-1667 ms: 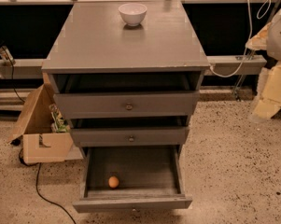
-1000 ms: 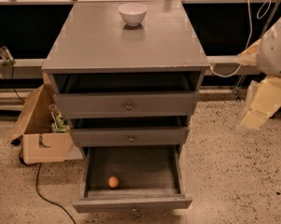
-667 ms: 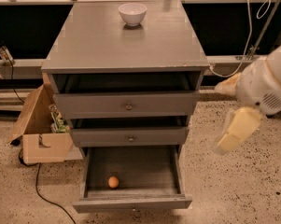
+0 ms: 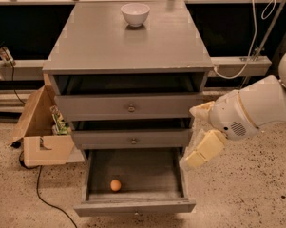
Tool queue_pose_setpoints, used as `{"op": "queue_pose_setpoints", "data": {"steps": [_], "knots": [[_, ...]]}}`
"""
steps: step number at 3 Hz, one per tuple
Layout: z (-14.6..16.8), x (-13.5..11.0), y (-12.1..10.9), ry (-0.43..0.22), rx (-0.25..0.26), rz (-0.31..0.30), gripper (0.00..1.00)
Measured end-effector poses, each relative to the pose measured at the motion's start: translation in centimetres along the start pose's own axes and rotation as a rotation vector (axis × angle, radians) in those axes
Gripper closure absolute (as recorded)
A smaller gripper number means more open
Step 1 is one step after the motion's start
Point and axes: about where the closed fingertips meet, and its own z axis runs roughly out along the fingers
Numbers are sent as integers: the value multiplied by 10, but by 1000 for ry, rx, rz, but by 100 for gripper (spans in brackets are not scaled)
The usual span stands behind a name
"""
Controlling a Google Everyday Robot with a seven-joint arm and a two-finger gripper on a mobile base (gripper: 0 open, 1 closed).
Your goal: Pick orange from bottom drawer and place on counter
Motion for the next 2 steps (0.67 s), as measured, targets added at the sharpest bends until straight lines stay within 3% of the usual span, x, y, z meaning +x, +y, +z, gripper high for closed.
{"op": "queue_pose_setpoints", "data": {"steps": [1, 2], "knots": [[0, 0, 0, 1, -1, 0, 0], [32, 24, -12, -2, 3, 5, 0]]}}
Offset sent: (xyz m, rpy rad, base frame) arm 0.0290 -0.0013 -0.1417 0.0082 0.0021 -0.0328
